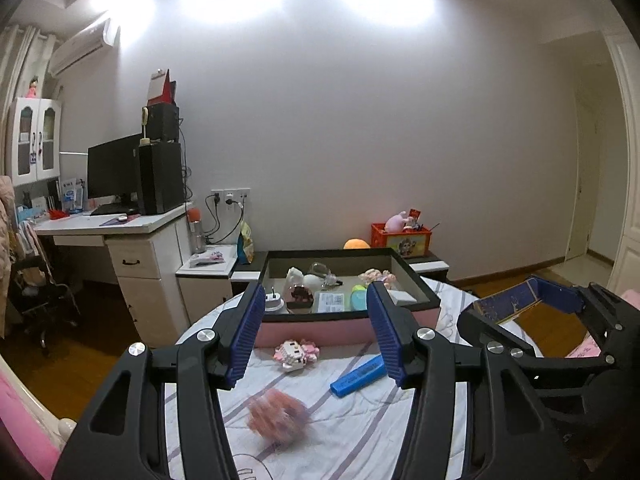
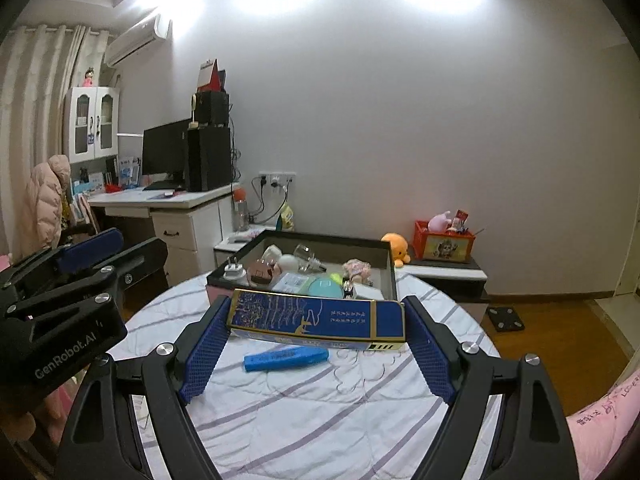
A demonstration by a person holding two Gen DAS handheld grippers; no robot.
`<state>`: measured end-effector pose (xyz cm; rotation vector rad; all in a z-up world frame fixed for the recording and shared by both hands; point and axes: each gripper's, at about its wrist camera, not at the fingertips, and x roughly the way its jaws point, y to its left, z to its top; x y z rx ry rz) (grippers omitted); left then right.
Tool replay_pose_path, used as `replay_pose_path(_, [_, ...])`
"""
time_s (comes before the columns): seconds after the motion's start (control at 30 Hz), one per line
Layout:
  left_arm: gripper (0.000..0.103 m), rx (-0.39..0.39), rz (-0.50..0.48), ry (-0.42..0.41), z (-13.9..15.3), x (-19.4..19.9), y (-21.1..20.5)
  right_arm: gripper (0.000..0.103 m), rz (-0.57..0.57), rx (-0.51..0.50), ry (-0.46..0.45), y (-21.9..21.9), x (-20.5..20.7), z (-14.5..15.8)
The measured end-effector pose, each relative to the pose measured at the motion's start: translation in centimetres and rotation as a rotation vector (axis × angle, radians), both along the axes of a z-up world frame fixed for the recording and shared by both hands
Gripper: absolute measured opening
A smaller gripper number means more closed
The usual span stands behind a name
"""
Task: Organize rigid objects
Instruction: 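Lift the block figure and blue-gold case and carry both over the pink box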
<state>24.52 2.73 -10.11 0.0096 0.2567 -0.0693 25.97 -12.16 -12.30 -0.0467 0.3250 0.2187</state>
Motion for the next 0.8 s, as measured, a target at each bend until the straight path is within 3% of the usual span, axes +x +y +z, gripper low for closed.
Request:
replay_pose_path(0.13, [0.055, 0.002, 0.008, 0.035, -1.2, 1.1, -0.1, 0.085, -0.009, -0.003, 0.005, -0.2, 1.1, 0.1])
replay_pose_path(0.37, [0.062, -0.141, 0.038, 0.296, -7.6, 4.4, 5.0, 0.085, -0.006, 0.004, 0.113, -0.9, 3.4, -2.9])
replay_pose_path(0.57, [0.069, -0.133, 0.048, 0.422, -12.0, 5.1, 5.7, 0.085, 0.008, 0.016, 0.158, -1.0, 4.0, -4.5])
replay_pose_path(0.8, [0.074, -0.128, 0.030, 0.497, -13.5, 7.4, 5.2, 0.085, 0.019, 0.017, 0.172, -0.8, 4.5, -4.8])
